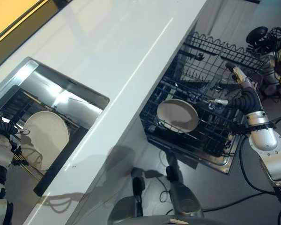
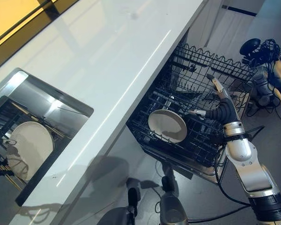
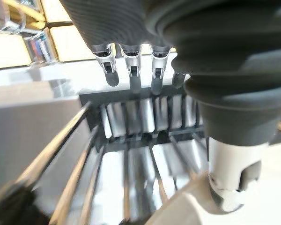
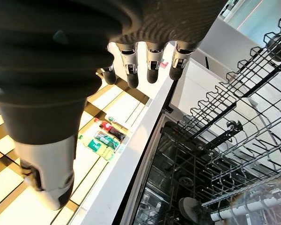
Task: Pick up plates and place into dishwasher.
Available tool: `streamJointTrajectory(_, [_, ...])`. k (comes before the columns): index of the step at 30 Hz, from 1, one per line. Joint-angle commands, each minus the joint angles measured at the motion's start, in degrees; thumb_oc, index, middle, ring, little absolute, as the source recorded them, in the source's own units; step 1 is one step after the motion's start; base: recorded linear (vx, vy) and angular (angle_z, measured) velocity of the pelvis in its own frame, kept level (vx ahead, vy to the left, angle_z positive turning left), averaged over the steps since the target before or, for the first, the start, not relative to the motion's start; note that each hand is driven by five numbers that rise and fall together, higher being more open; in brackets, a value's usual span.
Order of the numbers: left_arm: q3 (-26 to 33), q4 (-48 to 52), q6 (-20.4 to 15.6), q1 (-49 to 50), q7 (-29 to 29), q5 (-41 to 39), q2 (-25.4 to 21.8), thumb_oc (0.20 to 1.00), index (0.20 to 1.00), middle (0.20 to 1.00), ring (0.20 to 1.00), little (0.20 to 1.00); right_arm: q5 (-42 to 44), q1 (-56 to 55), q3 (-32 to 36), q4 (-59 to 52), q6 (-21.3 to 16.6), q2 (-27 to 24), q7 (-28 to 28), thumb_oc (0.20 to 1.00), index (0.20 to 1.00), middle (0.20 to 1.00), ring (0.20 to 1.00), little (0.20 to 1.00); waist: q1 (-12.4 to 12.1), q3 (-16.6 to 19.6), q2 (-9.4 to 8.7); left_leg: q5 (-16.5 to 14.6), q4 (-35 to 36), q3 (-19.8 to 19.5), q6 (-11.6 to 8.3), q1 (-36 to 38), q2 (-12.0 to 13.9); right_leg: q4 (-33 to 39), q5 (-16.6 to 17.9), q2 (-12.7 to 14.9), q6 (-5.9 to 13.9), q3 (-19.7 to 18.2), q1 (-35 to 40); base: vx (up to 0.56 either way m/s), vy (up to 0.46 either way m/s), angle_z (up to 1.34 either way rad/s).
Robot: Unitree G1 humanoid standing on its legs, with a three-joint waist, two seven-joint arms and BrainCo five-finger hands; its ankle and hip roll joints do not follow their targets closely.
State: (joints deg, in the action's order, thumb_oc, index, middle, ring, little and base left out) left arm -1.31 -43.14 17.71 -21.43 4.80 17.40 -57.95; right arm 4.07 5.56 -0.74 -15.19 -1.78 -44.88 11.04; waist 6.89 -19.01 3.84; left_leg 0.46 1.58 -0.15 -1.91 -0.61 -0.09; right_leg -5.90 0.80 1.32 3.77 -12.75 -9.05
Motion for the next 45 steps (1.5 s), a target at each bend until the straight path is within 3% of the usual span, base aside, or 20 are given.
streamJointTrajectory(1, [-1.06,-2.32,-2.14,-2.65,7.34,5.70,-7.30,1.000,1.000,1.000,1.000,1.000,0.59,2.75,0.06,-1.00,-1.95,-0.59,1.78,1.000,1.000,1.000,1.000,1.000,-0.49,2.75,-2.65,-0.88,-6.14,0.81,4.92,-5.38,-3.76,1.65,4.75,3.59,3.07,-0.55,0.38,0.00,0.000,0.00])
streamJointTrajectory(5, [-2.38,-2.11,-6.98,-4.37,6.11,5.32,-6.67,1.000,1.000,1.000,1.000,1.000,0.09,3.56,-0.78,-0.38,-1.78,0.10,2.99,1.000,1.000,1.000,1.000,1.000,-0.62,1.96,-3.07,-1.02,-6.90,0.86,4.96,-6.57,-3.53,1.16,4.98,3.53,3.08,-0.49,-0.73,-0.03,-0.042,-0.01])
streamJointTrajectory(8, [-3.78,-0.30,-7.01,-4.87,-1.62,3.89,-6.08,1.000,1.000,1.000,1.000,1.000,-0.14,3.81,-0.67,-0.31,-1.80,0.33,3.74,1.000,1.000,1.000,1.000,1.000,-0.80,1.26,-3.15,-0.79,-7.18,0.73,4.97,-7.50,-3.48,1.08,5.33,3.46,3.09,-0.41,-1.49,-0.05,-0.037,0.00])
streamJointTrajectory(11, [-6.20,-0.32,-9.15,-4.79,-13.33,-1.35,-6.10,1.000,1.000,1.000,1.000,1.000,0.01,4.98,-0.79,-0.75,-0.83,-0.02,3.87,1.000,1.000,1.000,1.000,1.000,-0.67,0.32,-2.85,-0.74,-7.41,0.73,5.02,-7.95,-3.45,1.02,5.54,3.36,3.17,-0.49,-1.88,-0.02,-0.012,0.00])
streamJointTrajectory(14, [-6.57,1.79,-7.29,-2.79,-23.83,-7.02,-5.94,1.000,1.000,1.000,1.000,1.000,0.75,4.55,0.30,-1.41,-0.84,-1.03,3.43,1.000,1.000,1.000,1.000,1.000,-0.83,-0.35,-2.36,-0.50,-7.49,0.62,5.07,-8.26,-3.53,1.10,5.68,3.32,3.14,-0.38,-2.05,0.00,0.000,0.00])
streamJointTrajectory(16, [-6.70,2.57,-8.44,-0.47,-28.59,-10.95,-6.23,1.000,1.000,1.000,1.000,1.000,0.92,4.15,0.74,-1.84,-1.06,-1.66,3.22,1.000,1.000,1.000,1.000,1.000,-0.81,-0.74,-2.04,-0.51,-7.57,0.70,5.10,-8.21,-3.61,1.35,5.73,3.39,3.11,-0.39,-1.84,-0.01,0.015,0.00])
streamJointTrajectory(20, [-5.17,5.38,-6.82,2.13,-35.39,-19.47,-6.43,1.000,1.000,1.000,1.000,1.000,1.85,3.32,1.60,-2.26,-1.41,-2.96,3.09,1.000,1.000,1.000,1.000,1.000,-1.01,-0.97,-1.68,-0.45,-7.29,0.63,5.10,-7.90,-3.66,1.82,5.66,3.63,3.12,0.02,-1.37,0.00,0.000,0.00])
streamJointTrajectory(23, [-4.94,5.08,-4.38,2.86,-40.18,-18.68,-6.58,1.000,1.000,1.000,1.000,1.000,2.13,2.90,1.80,-2.67,-1.43,-3.50,3.02,1.000,1.000,1.000,1.000,1.000,-1.04,-0.83,-1.53,-0.39,-7.15,0.48,5.09,-7.80,-3.77,2.20,5.60,3.77,3.09,0.35,-1.05,0.00,0.000,0.00])
streamJointTrajectory(29, [-5.22,5.28,-3.55,2.48,-42.92,-24.60,-6.48,1.000,1.000,1.000,1.000,1.000,3.03,3.58,0.59,-2.61,-0.61,-4.49,3.99,1.000,1.000,1.000,1.000,1.000,-1.39,-0.38,-1.51,-0.33,-6.76,0.03,4.94,-7.12,-3.92,2.69,5.46,4.00,3.04,1.01,-0.19,0.01,0.000,0.02])
streamJointTrajectory(38, [-1.79,14.84,-1.57,3.69,-44.17,-46.05,-0.77,1.000,1.000,1.000,1.000,1.000,2.22,1.32,1.31,-3.17,-0.98,-2.78,2.91,1.000,1.000,1.000,1.000,1.000,-1.76,1.03,-1.56,-0.20,-6.18,-0.50,4.77,-5.90,-4.08,2.72,5.02,4.19,2.98,1.95,0.79,0.03,-0.003,0.08])
streamJointTrajectory(45, [-2.33,19.65,-1.26,5.05,-47.02,-48.50,1.40,1.000,1.000,1.000,1.000,1.000,1.80,0.47,0.77,-3.10,-1.11,-1.87,2.98,1.000,1.000,1.000,1.000,1.000,-1.94,2.06,-1.53,-0.26,-5.95,-0.79,4.82,-5.04,-4.16,2.72,4.90,4.28,3.00,2.39,1.49,0.02,-0.007,0.07])
